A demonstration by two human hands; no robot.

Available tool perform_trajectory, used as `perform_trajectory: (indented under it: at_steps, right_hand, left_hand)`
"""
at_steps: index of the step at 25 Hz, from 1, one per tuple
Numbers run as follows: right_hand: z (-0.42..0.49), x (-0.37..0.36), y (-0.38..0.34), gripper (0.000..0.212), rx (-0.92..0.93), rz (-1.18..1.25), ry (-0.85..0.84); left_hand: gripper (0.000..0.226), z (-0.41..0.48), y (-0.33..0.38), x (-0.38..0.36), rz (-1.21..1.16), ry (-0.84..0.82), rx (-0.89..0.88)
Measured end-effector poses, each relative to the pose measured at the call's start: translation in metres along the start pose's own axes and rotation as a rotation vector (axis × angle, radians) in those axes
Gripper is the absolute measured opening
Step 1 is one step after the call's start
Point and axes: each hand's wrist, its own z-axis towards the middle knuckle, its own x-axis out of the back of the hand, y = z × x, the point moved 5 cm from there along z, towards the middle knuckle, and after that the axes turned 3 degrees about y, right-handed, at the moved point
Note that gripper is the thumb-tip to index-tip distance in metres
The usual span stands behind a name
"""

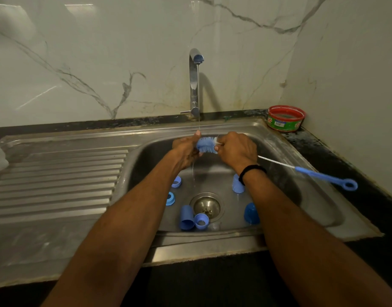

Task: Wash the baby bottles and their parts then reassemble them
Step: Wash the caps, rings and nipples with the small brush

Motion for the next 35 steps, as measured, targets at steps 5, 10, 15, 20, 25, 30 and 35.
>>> perform_trajectory:
  at_steps: [5, 10, 15, 20, 25, 30, 35]
  right_hand:
    - [0.003, 0.001, 0.012, 0.024, -0.108, 0.184, -0.049]
    - [0.002, 0.001, 0.003, 0.029, -0.017, 0.08, 0.009]
    - [0.003, -0.001, 0.006, 0.03, 0.015, 0.027, 0.005]
    - [0.002, -0.003, 0.002, 0.029, 0.009, 0.03, 0.003]
    - [0.003, -0.005, 0.011, 0.024, -0.077, 0.216, -0.044]
    - [0.0, -0.004, 0.004, 0.022, -0.043, 0.131, -0.02]
    - [0.0, -0.003, 0.001, 0.025, -0.014, 0.08, -0.009]
  left_hand:
    - [0.02, -0.001, 0.013, -0.004, -0.064, -0.066, -0.039]
    - [0.033, 0.003, -0.001, 0.004, 0.014, -0.023, 0.018]
    - [0.03, 0.008, 0.001, 0.009, 0.008, 0.002, -0.008]
    - [0.04, 0.004, 0.001, 0.008, 0.046, 0.025, -0.056]
    - [0.031, 0.004, 0.007, 0.01, -0.069, -0.077, 0.006]
    - [0.027, 0.003, 0.006, 0.009, -0.029, -0.053, 0.006]
    - [0.03, 0.003, 0.007, 0.009, -0.056, -0.068, 0.044]
